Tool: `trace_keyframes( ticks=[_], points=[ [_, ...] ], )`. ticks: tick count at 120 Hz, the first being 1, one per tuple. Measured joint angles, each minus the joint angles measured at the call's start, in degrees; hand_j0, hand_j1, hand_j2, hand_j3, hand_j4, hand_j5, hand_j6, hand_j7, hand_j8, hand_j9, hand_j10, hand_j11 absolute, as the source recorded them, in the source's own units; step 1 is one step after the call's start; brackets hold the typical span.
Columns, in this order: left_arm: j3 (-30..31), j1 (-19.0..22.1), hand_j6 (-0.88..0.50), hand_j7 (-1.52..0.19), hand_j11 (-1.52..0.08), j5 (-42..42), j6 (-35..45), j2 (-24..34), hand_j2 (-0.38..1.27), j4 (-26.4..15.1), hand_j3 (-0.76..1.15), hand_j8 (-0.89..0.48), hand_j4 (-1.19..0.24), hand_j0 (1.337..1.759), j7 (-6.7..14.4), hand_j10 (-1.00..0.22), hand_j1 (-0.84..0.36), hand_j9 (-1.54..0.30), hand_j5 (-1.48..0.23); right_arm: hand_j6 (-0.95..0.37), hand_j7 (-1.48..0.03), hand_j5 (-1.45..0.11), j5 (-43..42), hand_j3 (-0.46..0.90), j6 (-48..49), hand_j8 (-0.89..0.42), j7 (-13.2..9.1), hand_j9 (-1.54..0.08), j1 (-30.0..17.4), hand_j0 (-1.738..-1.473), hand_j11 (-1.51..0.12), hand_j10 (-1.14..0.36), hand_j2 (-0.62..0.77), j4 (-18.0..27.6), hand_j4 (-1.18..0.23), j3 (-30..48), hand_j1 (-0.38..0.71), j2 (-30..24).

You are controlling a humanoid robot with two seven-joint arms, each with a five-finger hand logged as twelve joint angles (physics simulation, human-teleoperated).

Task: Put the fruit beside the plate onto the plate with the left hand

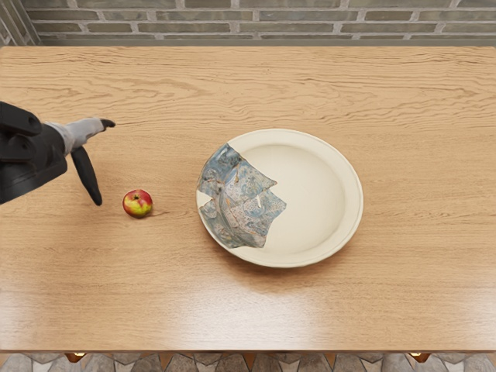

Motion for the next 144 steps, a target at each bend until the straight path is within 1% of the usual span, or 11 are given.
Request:
trace_keyframes(
  ticks=[7,12,18,26,37,43,53,60,75,98,144],
  points=[
    [-1.57,2.82,-0.04,-0.05,-0.05,0.05,1.13,-0.7,0.01,-0.91,0.0,-0.04,-0.04,1.658,0.08,-0.04,0.3,-0.05,-0.05,0.0,0.0,0.0,0.0,0.0,0.0,0.0,-0.01,0.0,0.0,-1.658,0.0,0.0,0.0,0.0,0.0,0.0,-0.35,0.0],
    [-2.6,3.64,-0.04,-0.05,-0.05,0.08,1.71,-1.55,0.01,-1.31,0.0,-0.04,-0.04,1.658,0.13,-0.04,0.3,-0.05,-0.05,0.0,0.0,0.0,0.0,0.0,0.0,0.0,0.0,0.0,0.0,-1.658,0.0,0.0,0.0,0.0,0.0,0.0,-0.35,0.0],
    [-3.42,3.74,-0.04,-0.05,-0.05,0.04,2.16,-2.77,0.01,-1.6,0.0,-0.04,-0.04,1.658,-0.04,-0.04,0.3,-0.05,-0.05,0.0,0.0,0.0,0.0,0.0,0.0,0.0,0.01,0.0,0.0,-1.658,0.0,0.0,0.0,0.0,0.0,0.0,-0.35,0.0],
    [-4.05,3.23,-0.04,-0.05,-0.05,-1.11,2.03,-3.07,0.01,-1.82,0.0,-0.04,-0.04,1.658,-1.18,-0.04,0.31,-0.05,-0.05,0.0,0.0,0.0,0.0,0.0,0.0,0.0,0.0,0.0,0.0,-1.658,0.0,0.0,0.0,0.0,0.0,0.0,-0.35,0.0],
    [-4.45,2.13,-0.03,-0.04,-0.04,-2.5,-0.94,-3.04,0.01,-1.91,0.0,-0.03,-0.03,1.658,-2.08,-0.03,0.31,-0.04,-0.04,0.0,0.0,0.0,0.0,0.0,0.0,0.0,0.01,0.0,0.0,-1.658,0.0,0.0,0.0,0.0,0.0,0.0,-0.35,0.0],
    [-4.56,2.27,-0.05,-0.06,-0.06,-2.84,-1.82,-4.1,0.01,-1.89,0.0,-0.05,-0.05,1.658,-2.24,-0.05,0.29,-0.06,-0.06,0.0,0.0,0.0,0.0,0.0,0.0,0.0,0.0,0.0,0.0,-1.658,0.0,0.0,0.0,0.0,0.0,0.0,-0.35,0.0],
    [-4.66,3.39,-0.11,-0.14,-0.14,-3.19,-1.2,-6.3,0.02,-1.8,0.0,-0.11,-0.11,1.658,-2.32,-0.11,0.22,-0.14,-0.14,0.0,0.0,0.0,0.0,0.0,0.0,0.0,0.01,0.0,0.0,-1.658,0.0,0.0,0.0,0.0,0.0,0.0,-0.35,0.0],
    [-4.7,4.1,-0.15,-0.19,-0.19,-3.34,0.35,-6.5,0.03,-1.51,0.0,-0.15,-0.15,1.658,-2.28,-0.15,0.17,-0.19,-0.19,0.0,0.0,0.0,0.0,0.0,0.0,0.0,0.0,0.0,0.0,-1.658,0.0,0.0,0.0,0.0,0.0,0.0,-0.35,0.0],
    [-4.69,6.45,-0.2,-0.25,-0.25,-3.24,5.55,-9.34,0.04,-0.89,0.0,-0.2,-0.2,1.658,-2.12,-0.2,0.11,-0.25,-0.25,0.0,0.0,0.0,0.0,0.0,0.0,0.0,0.0,0.0,0.0,-1.658,0.0,0.0,0.0,0.0,0.0,0.0,-0.35,0.0],
    [-4.69,8.63,-0.23,-0.3,-0.3,-3.36,9.11,-12.26,0.05,-0.67,0.0,-0.23,-0.23,1.658,-1.94,-0.23,0.07,-0.3,-0.3,0.0,0.0,0.0,0.0,0.0,0.0,0.0,0.01,0.0,0.0,-1.658,0.0,0.0,0.0,0.0,0.0,0.0,-0.35,0.0],
    [-4.24,9.27,-0.29,-0.38,-0.38,-3.54,9.76,-11.78,0.06,-0.15,0.0,-0.29,-0.29,1.658,-1.87,-0.29,0.0,-0.38,-0.38,0.0,0.0,0.0,0.0,0.0,0.0,0.0,0.0,0.0,0.0,-1.658,0.0,0.0,0.0,0.0,0.0,0.0,-0.35,0.0]
  ],
)
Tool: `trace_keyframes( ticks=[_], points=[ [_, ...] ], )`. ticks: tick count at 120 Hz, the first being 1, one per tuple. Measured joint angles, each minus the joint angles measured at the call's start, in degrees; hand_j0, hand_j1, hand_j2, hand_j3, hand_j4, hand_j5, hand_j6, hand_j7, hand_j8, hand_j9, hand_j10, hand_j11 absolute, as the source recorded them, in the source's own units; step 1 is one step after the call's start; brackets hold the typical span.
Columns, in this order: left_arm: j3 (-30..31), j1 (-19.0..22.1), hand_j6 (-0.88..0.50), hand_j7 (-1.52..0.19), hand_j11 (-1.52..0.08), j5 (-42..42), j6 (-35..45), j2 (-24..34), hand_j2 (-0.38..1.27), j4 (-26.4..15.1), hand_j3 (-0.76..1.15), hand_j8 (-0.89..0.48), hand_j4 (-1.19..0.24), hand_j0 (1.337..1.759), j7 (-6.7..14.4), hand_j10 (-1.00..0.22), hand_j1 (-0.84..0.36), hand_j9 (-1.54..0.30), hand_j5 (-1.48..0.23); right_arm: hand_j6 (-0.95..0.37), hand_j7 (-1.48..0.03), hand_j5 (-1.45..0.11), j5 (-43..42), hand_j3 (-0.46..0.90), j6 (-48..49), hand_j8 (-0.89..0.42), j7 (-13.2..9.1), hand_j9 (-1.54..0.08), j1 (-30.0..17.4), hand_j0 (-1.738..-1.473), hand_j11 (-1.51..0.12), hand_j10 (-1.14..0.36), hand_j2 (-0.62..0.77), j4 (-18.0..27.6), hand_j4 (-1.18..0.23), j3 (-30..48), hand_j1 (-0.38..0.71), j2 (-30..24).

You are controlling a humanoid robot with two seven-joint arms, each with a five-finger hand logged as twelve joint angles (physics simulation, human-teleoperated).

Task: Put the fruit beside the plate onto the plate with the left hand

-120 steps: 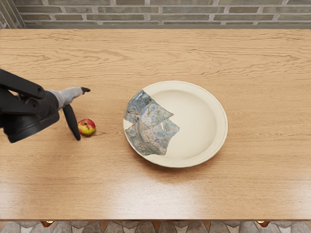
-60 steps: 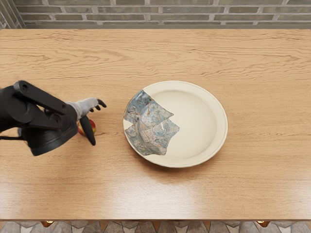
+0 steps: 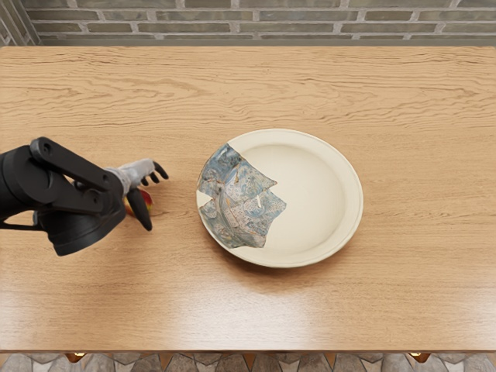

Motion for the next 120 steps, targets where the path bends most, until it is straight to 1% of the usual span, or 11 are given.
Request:
trace_keyframes(
  ticks=[11,23,80,101,120],
  points=[
    [0.44,-1.2,-0.32,-0.42,-0.42,-0.38,0.01,0.01,0.06,-0.09,0.0,-0.32,-0.32,1.658,0.05,-0.32,-0.04,-0.42,-0.42,0.0,0.0,0.0,0.0,0.0,0.0,0.0,0.01,0.0,0.0,-1.658,0.0,0.0,0.0,0.0,0.0,0.0,-0.35,0.0],
    [0.91,-1.21,-0.35,-0.46,-0.46,-0.96,0.01,-0.35,0.07,-0.22,0.0,-0.35,-0.35,1.658,0.08,-0.35,-0.07,-0.46,-0.46,0.0,0.0,0.0,0.0,0.0,0.0,0.0,-0.01,0.0,0.0,-1.658,0.0,0.0,0.0,0.0,0.0,0.0,-0.35,0.0],
    [2.23,-0.67,-0.45,-0.58,-0.58,-1.24,0.02,0.78,0.09,-0.3,0.0,-0.45,-0.45,1.658,0.29,-0.45,-0.19,-0.58,-0.58,0.0,0.0,0.0,0.0,0.0,0.0,0.0,-0.01,0.0,0.0,-1.658,0.0,0.0,0.0,0.0,0.0,0.0,-0.35,0.0],
    [2.51,0.36,-0.49,-0.64,-0.64,-1.19,0.03,0.79,0.1,-0.3,0.0,-0.5,-0.5,1.658,0.34,-0.5,-0.24,-0.64,-0.64,0.0,0.0,0.0,0.0,0.0,0.0,0.0,-0.01,0.0,0.0,-1.658,0.0,0.0,0.0,0.0,0.0,0.0,-0.35,0.0],
    [2.54,0.62,-0.48,-0.65,-0.7,-1.03,0.05,0.7,0.12,-0.22,0.0,-0.44,-0.55,1.658,0.25,-0.54,-0.3,-0.73,-0.69,0.0,0.0,0.0,0.0,0.0,0.0,0.0,0.0,0.0,0.0,-1.658,0.0,0.0,0.0,0.0,0.0,0.0,-0.35,0.0]
  ],
)
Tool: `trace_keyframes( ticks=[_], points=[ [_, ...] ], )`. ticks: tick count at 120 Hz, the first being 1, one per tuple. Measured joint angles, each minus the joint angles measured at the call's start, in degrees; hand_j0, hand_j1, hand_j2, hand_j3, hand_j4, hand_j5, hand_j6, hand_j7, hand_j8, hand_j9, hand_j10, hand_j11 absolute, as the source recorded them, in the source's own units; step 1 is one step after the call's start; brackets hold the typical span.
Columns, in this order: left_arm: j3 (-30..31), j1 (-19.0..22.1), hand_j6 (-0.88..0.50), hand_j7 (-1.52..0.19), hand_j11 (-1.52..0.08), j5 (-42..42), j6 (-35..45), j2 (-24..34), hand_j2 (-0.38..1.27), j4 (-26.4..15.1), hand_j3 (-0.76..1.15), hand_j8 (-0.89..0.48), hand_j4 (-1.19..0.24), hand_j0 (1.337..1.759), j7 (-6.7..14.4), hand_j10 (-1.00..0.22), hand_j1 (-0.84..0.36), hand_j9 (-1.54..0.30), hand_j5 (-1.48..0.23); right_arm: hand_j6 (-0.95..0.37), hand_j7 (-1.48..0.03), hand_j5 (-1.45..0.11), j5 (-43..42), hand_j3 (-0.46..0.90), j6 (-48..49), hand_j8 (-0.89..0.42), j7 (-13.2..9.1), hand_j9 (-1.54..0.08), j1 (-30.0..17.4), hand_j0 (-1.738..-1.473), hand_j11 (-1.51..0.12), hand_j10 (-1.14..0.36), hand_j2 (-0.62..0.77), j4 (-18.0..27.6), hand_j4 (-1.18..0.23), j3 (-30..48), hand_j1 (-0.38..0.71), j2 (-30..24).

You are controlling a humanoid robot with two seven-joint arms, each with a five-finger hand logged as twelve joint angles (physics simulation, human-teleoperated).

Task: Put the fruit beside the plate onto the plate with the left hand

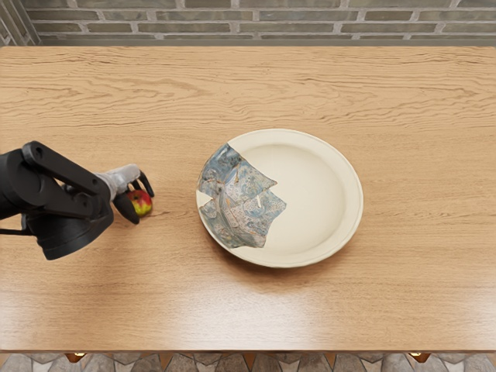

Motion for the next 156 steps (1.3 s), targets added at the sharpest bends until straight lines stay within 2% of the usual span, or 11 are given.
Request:
trace_keyframes(
  ticks=[6,17,30,34,43,72,120,133,156],
  points=[
    [-0.01,0.07,-0.48,-0.66,-0.72,0.09,-0.02,0.07,0.12,0.04,0.0,-0.44,-0.56,1.658,-0.05,-0.56,-0.3,-0.74,-0.71,0.0,0.0,0.0,0.0,0.0,0.0,0.0,0.01,0.0,0.0,-1.658,0.0,0.0,0.0,0.0,0.0,0.0,-0.35,0.0],
    [-0.04,0.43,-0.39,-0.79,-0.77,0.48,0.02,0.09,0.11,0.1,0.0,-0.33,-0.59,1.656,-0.21,-0.58,-0.31,-0.91,-0.73,0.0,0.0,0.0,0.0,0.0,0.0,0.0,0.01,0.0,0.0,-1.658,0.0,0.0,0.0,0.0,0.0,0.0,-0.35,0.0],
    [-0.04,0.44,-0.38,-0.8,-0.8,0.45,0.02,0.09,0.15,0.12,0.0,-0.33,-0.57,1.656,-0.23,-0.61,-0.33,-0.92,-0.76,0.0,0.0,0.0,0.0,0.0,0.0,0.0,0.0,0.0,0.0,-1.658,0.0,0.0,0.0,0.0,0.0,0.0,-0.35,0.0],
    [-0.05,0.38,-0.42,-0.76,-0.81,0.53,-0.04,0.26,0.16,0.12,0.0,-0.35,-0.57,1.656,-0.29,-0.61,-0.33,-0.89,-0.77,0.0,0.0,0.0,0.0,0.0,0.0,0.0,-0.01,0.0,0.0,-1.658,0.0,0.0,0.0,0.0,0.0,0.0,-0.35,0.0],
    [-0.02,0.32,-0.4,-0.8,-0.82,0.06,-0.05,0.97,0.17,0.1,0.0,-0.42,-0.56,1.656,-0.06,-0.62,-0.33,-0.88,-0.8,0.0,0.0,0.0,0.0,0.0,0.0,0.0,0.01,0.0,0.0,-1.658,0.0,0.0,0.0,0.0,0.0,0.0,-0.35,0.0],
    [-0.5,-0.49,-0.41,-0.84,-0.85,-0.15,-0.09,1.85,0.13,0.09,0.0,-0.46,-0.57,1.654,-0.04,-0.63,-0.29,-0.87,-0.84,0.0,0.0,0.0,0.0,0.0,0.0,0.0,0.0,0.0,0.0,-1.658,0.0,0.0,0.0,0.0,0.0,0.0,-0.35,0.0],
    [-3.11,-4.52,-0.42,-0.85,-0.85,-0.3,-0.07,1.6,0.12,0.09,0.0,-0.48,-0.59,1.654,-0.04,-0.63,-0.28,-0.85,-0.85,0.0,0.0,0.0,0.0,0.0,0.0,0.0,0.0,0.0,0.0,-1.658,0.0,0.0,0.0,0.0,0.0,0.0,-0.35,0.0],
    [-3.81,-6.91,-0.42,-0.85,-0.85,-0.74,-0.09,1.04,0.11,0.08,0.0,-0.48,-0.59,1.653,0.01,-0.63,-0.27,-0.85,-0.85,0.0,0.0,0.0,0.0,0.0,0.0,0.0,0.0,0.0,0.0,-1.658,0.0,0.0,0.0,0.0,0.0,0.0,-0.35,0.0],
    [-3.89,-11.36,-0.42,-0.85,-0.84,-4.09,-0.09,-5.01,0.12,0.08,0.0,-0.48,-0.59,1.654,0.08,-0.62,-0.27,-0.84,-0.85,0.0,0.0,0.0,0.0,0.0,0.0,0.0,0.0,0.0,0.0,-1.658,0.0,0.0,0.0,0.0,0.0,0.0,-0.35,0.0]
  ],
)
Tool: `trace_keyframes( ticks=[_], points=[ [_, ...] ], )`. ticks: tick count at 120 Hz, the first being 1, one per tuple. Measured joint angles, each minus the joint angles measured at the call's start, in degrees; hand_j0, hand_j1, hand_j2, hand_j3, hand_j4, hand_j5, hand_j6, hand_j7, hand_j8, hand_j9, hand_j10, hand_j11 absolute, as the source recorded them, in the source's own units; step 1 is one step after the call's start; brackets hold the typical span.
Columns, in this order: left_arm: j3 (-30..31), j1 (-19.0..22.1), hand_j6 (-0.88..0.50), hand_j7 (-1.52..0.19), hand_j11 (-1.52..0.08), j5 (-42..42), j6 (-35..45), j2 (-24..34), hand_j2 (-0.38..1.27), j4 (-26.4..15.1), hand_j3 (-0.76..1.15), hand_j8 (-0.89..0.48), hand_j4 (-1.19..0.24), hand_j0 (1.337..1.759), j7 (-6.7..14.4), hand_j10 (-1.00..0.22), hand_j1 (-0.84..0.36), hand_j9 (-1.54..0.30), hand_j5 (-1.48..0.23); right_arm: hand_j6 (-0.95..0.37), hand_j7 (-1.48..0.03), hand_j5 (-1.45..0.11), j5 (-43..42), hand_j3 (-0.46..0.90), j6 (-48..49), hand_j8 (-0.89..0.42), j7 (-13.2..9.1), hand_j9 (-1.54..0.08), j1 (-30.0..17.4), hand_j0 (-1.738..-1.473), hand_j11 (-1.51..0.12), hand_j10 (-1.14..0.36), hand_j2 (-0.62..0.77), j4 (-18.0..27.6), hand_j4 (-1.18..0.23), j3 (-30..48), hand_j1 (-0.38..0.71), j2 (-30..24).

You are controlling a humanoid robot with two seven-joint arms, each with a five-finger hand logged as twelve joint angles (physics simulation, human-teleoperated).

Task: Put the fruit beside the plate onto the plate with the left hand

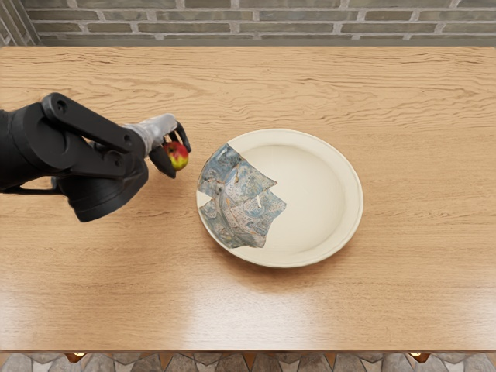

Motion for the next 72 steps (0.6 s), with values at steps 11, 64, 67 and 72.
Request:
trace_keyframes(
  ticks=[11,64,67,72],
  points=[
    [0.09,-2.07,-0.42,-0.85,-0.84,-2.25,0.0,-3.65,0.11,0.0,0.0,-0.47,-0.59,1.654,0.13,-0.62,-0.28,-0.84,-0.85,0.0,0.0,0.0,0.0,0.0,0.0,0.0,0.01,0.0,0.0,-1.658,0.0,0.0,0.0,0.0,0.0,0.0,-0.35,0.0],
    [-11.04,-2.63,-0.43,-0.76,-0.75,-7.28,0.02,-7.73,0.27,0.32,0.0,-0.47,-0.56,1.658,1.6,-0.57,-0.29,-0.75,-0.77,0.0,0.0,0.0,0.0,0.0,0.0,0.0,-0.02,0.0,0.0,-1.658,0.0,0.0,0.0,0.0,0.0,0.0,-0.35,0.0],
    [-11.82,-1.77,-0.42,-0.71,-0.71,-7.21,0.03,-7.73,0.24,0.66,0.0,-0.45,-0.53,1.658,1.62,-0.54,-0.26,-0.71,-0.72,0.0,0.0,0.0,0.0,0.0,0.0,0.0,-0.02,0.0,0.0,-1.658,0.0,0.0,0.0,0.0,0.0,0.0,-0.35,0.0],
    [-12.99,-0.5,-0.36,-0.61,-0.61,-7.09,0.04,-7.73,0.2,1.29,0.0,-0.39,-0.46,1.658,1.62,-0.47,-0.18,-0.61,-0.62,0.0,0.0,0.0,0.0,0.0,0.0,0.0,-0.01,0.0,0.0,-1.658,0.0,0.0,0.0,0.0,0.0,0.0,-0.35,0.0]
  ],
)
